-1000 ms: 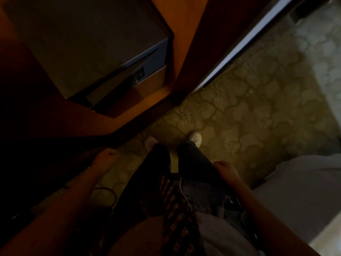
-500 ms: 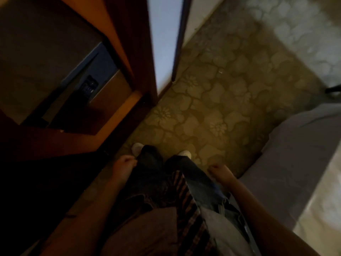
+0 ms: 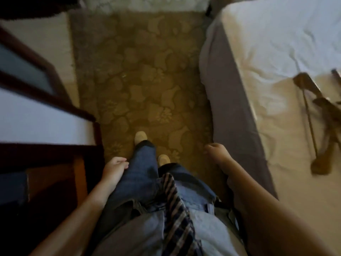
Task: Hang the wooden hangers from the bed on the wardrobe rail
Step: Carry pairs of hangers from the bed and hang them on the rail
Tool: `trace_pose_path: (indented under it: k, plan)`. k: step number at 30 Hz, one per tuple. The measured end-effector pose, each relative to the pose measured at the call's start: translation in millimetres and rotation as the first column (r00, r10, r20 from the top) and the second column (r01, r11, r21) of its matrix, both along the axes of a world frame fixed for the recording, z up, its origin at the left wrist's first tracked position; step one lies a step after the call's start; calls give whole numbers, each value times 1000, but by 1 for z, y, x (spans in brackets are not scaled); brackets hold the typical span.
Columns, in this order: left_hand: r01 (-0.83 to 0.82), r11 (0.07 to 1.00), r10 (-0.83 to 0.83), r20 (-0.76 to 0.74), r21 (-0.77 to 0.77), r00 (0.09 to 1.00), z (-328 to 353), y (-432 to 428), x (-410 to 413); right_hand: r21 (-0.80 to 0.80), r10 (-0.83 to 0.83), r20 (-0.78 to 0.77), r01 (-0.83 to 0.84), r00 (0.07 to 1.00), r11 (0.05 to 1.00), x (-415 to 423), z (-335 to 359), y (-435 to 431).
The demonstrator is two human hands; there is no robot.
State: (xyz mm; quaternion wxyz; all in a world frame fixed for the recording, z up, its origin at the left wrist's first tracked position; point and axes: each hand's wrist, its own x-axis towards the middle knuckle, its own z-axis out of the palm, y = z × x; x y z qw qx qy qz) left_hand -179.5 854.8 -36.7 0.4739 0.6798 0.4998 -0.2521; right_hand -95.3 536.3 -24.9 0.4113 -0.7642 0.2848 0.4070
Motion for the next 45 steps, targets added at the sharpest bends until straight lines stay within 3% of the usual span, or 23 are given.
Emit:
trace_pose_path:
  k: [5, 10, 13, 21, 26, 28, 31, 36, 38, 45]
  plan:
    - [316, 949, -316, -33, 6, 948, -6, -16, 85, 0, -286, -91, 287, 954, 958, -23, -19, -11]
    - [551, 833, -554, -83, -57, 828, -17, -39, 199, -86, -281, -168, 270, 945, 959, -27, -18, 0]
    - [696, 715, -699, -64, -58, 713, -12, -66, 270, -83, -445, -215, 438, 869, 895, -25, -11, 8]
    - [889, 456, -890, -3, -30, 456, -9, -178, 407, -177, -866, -124, 848, 485, 500, -25, -7, 11]
    - [961, 258, -966, 8, -96, 260, -7, -252, 398, -175, -986, -126, 976, 106, 127, -31, -11, -22]
    - [971, 210, -977, 2, -112, 212, -8, -271, 386, -167, -992, -119, 985, 29, 49, -31, -15, -47]
    - [968, 225, -974, -32, -109, 223, -14, -292, 365, -133, -992, -116, 988, 57, 73, -26, -18, -100]
    - [900, 429, -899, -128, -79, 418, -21, -325, 333, -108, -966, -59, 960, 253, 258, -20, -25, -207]
    - [906, 420, -901, -143, -48, 410, -22, -342, 328, -111, -954, -14, 948, 300, 299, -20, -23, -249]
    - [872, 488, -871, -87, -44, 483, -13, -422, 332, -96, -947, 35, 944, 320, 316, -19, -28, -344]
